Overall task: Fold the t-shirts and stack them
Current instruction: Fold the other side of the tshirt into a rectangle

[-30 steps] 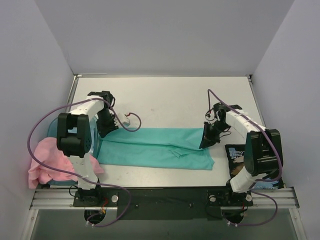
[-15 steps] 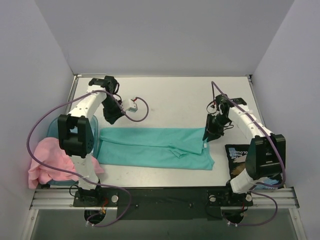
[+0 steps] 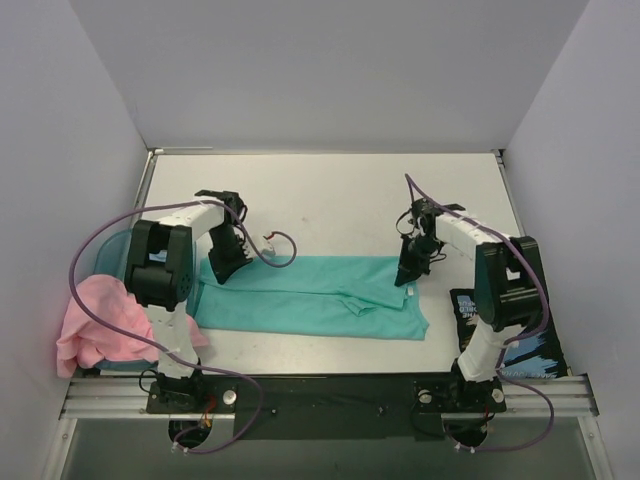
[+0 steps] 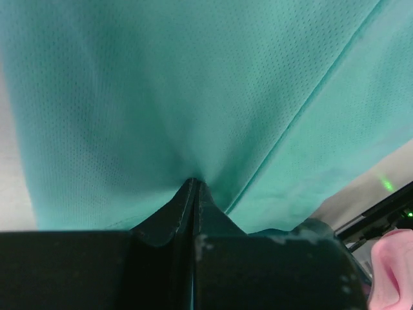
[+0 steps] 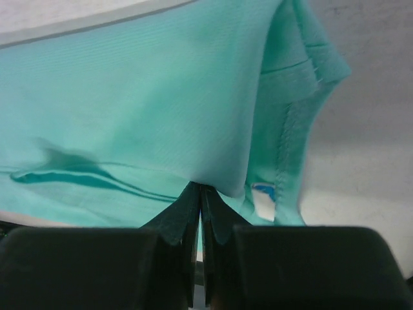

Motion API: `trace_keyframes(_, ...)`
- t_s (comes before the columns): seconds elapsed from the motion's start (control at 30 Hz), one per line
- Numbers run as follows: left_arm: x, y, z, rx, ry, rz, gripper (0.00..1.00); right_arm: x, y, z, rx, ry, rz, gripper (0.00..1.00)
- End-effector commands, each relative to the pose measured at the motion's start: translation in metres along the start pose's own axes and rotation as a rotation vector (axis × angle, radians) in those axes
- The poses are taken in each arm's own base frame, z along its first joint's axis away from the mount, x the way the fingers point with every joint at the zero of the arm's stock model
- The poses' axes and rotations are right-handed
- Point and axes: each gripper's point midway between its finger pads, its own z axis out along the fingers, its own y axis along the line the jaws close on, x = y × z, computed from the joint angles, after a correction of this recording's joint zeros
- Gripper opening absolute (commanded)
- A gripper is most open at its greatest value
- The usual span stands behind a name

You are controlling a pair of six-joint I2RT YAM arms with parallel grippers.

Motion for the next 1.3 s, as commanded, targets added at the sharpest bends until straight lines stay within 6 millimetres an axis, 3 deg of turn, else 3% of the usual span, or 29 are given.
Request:
trace_keyframes(0.0,0.010,-0.010,-0.004,0.006,0.012,0.008,0.06,-0.003,-0.018,0.016,0.053,0.023,0.061,0.00)
trace_keyframes(0.17,0.020,-0.017,-0.006,-0.002,0.043,0.015,0.09,-0.023,-0.033,0.024,0.107,0.009,0.094,0.00)
trace_keyframes(0.3,0.023,-0.017,-0.009,-0.025,0.059,0.007,0.19,-0.037,-0.027,0.020,0.077,-0.011,0.064,0.00)
trace_keyframes(0.4,-0.003,-0.026,-0.034,0.021,-0.060,-0.015,0.33,-0.041,-0.018,0.005,0.037,-0.030,0.011,0.00)
trace_keyframes(0.43,-0.014,-0.031,-0.054,0.048,-0.108,-0.016,0.36,-0.043,-0.016,-0.004,0.032,-0.052,-0.002,0.00)
trace_keyframes(0.47,-0.025,-0.050,-0.065,0.137,-0.177,-0.029,0.39,-0.041,-0.017,-0.011,0.039,-0.056,-0.020,0.00)
trace_keyframes(0.5,-0.037,-0.046,-0.084,0.112,-0.239,-0.022,0.40,-0.041,-0.014,-0.024,0.033,-0.089,-0.033,0.00)
trace_keyframes(0.57,-0.050,-0.046,-0.103,0.097,-0.309,-0.030,0.41,-0.037,-0.019,-0.043,0.065,-0.125,-0.048,0.00)
trace_keyframes(0.63,-0.056,-0.041,-0.109,0.071,-0.338,-0.047,0.41,-0.026,-0.021,-0.057,0.074,-0.142,-0.047,0.04)
trace_keyframes(0.7,-0.057,-0.032,-0.106,0.024,-0.340,-0.075,0.42,-0.006,-0.025,-0.059,0.087,-0.111,-0.016,0.07)
trace_keyframes(0.8,-0.054,-0.009,-0.094,-0.078,-0.320,-0.159,0.41,0.030,-0.024,-0.043,0.073,-0.024,0.021,0.00)
trace_keyframes(0.87,-0.044,-0.015,-0.085,-0.037,-0.268,-0.173,0.39,0.043,-0.024,-0.029,0.067,0.010,0.042,0.00)
trace_keyframes(1.0,-0.005,-0.044,-0.080,0.051,-0.143,-0.136,0.34,0.046,-0.022,-0.013,0.050,0.027,0.076,0.00)
trace_keyframes(1.1,0.031,-0.042,-0.066,-0.008,-0.036,-0.114,0.34,0.043,-0.024,-0.007,0.061,0.039,0.066,0.00)
trace_keyframes(1.13,0.032,-0.029,-0.062,-0.071,-0.040,-0.115,0.35,0.043,-0.023,-0.005,0.056,0.043,0.063,0.00)
trace_keyframes(1.2,0.041,-0.026,-0.046,-0.088,0.007,-0.099,0.39,0.043,-0.022,0.001,0.046,0.061,0.060,0.00)
trace_keyframes(1.27,0.033,-0.038,-0.038,-0.013,-0.023,-0.064,0.49,0.041,-0.019,0.002,0.032,0.067,0.056,0.00)
